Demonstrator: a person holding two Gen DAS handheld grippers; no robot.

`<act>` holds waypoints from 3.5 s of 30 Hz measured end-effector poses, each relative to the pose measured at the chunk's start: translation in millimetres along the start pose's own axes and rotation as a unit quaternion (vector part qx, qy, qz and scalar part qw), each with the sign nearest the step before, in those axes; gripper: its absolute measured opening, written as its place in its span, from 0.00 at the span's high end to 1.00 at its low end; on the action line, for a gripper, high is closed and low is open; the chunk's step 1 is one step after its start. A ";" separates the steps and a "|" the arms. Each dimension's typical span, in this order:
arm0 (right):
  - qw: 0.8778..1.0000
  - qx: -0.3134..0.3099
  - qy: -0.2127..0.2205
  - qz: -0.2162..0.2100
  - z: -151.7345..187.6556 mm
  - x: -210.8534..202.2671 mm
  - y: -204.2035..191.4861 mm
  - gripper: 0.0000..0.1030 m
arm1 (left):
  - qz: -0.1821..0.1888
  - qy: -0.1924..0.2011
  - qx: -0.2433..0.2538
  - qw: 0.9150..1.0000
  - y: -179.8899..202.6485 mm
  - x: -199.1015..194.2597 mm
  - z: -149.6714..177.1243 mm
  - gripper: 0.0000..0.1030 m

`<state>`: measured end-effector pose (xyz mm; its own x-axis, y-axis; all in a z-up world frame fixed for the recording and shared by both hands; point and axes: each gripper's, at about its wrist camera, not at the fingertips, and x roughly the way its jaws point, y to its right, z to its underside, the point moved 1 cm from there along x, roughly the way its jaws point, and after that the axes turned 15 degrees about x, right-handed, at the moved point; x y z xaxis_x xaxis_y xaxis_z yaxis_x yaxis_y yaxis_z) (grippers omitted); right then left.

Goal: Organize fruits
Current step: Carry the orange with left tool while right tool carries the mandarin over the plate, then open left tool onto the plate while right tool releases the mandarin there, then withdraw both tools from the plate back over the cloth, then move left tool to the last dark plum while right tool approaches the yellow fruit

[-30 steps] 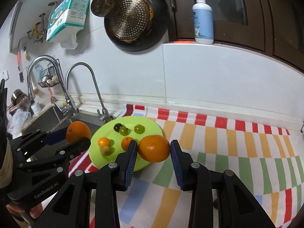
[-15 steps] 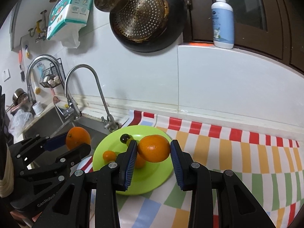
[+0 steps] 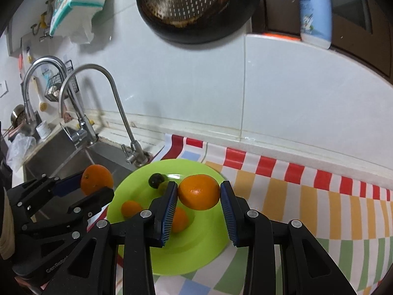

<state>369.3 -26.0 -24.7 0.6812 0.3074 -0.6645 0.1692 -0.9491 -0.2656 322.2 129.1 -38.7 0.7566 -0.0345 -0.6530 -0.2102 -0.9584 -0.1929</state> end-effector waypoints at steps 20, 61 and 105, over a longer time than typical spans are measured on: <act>0.996 0.026 -0.080 0.009 8.4 78.6 14.7 0.64 | 0.047 -0.057 0.017 0.997 5.8 70.7 13.4 0.60; 0.995 0.038 0.075 0.048 36.6 -126.2 44.8 0.34 | 0.004 0.089 0.062 0.994 68.2 -107.4 0.0 0.32; 0.985 -0.096 0.006 0.142 117.8 -155.0 159.1 0.33 | 0.141 0.110 0.259 0.949 243.4 -70.4 8.8 0.32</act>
<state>206.7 -216.5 -46.3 0.7291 0.0281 -0.6838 0.1015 -0.9926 0.0674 212.3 -99.3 -46.2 0.7243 -0.3808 -0.5748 -0.6563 -0.6363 -0.4054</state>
